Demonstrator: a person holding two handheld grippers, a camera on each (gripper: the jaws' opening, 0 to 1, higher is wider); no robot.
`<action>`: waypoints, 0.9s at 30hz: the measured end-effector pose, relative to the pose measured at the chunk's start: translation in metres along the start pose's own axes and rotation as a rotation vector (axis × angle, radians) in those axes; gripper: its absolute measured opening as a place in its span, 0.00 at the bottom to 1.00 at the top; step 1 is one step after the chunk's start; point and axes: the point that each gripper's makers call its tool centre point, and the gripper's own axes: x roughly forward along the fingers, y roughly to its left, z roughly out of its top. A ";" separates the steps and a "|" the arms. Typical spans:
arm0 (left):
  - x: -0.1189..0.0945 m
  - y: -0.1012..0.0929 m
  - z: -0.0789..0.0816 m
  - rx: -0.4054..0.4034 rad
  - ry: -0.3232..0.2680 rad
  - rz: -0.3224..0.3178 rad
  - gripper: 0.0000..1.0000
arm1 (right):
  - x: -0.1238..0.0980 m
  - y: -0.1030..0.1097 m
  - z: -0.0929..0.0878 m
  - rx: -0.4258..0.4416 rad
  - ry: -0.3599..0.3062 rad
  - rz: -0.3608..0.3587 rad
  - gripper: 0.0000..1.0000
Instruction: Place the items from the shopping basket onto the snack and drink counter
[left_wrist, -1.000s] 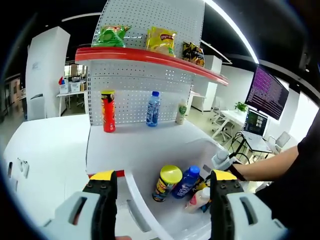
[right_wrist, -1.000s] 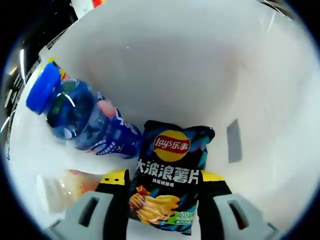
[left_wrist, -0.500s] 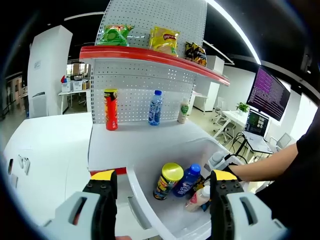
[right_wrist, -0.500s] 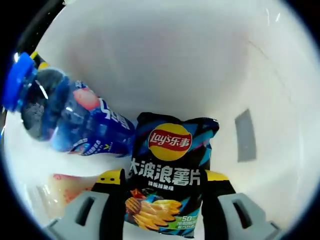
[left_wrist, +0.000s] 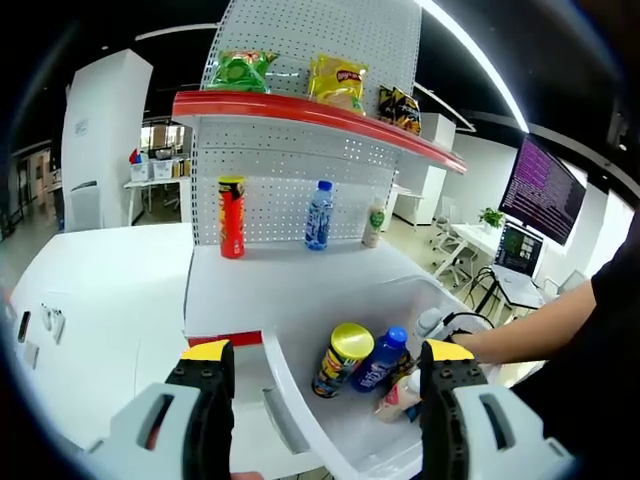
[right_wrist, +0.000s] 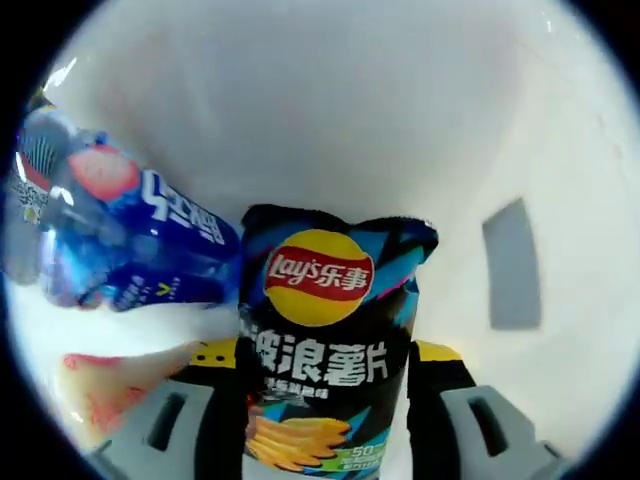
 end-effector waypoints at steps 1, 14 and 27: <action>0.000 0.000 0.000 -0.001 0.001 0.001 0.75 | 0.002 -0.001 -0.001 0.007 0.007 -0.002 0.64; 0.007 0.002 -0.002 -0.010 0.012 0.012 0.75 | 0.018 0.005 -0.006 -0.011 0.072 -0.037 0.68; 0.010 0.002 0.004 -0.016 -0.002 0.018 0.75 | 0.018 0.005 -0.008 -0.038 0.092 -0.068 0.68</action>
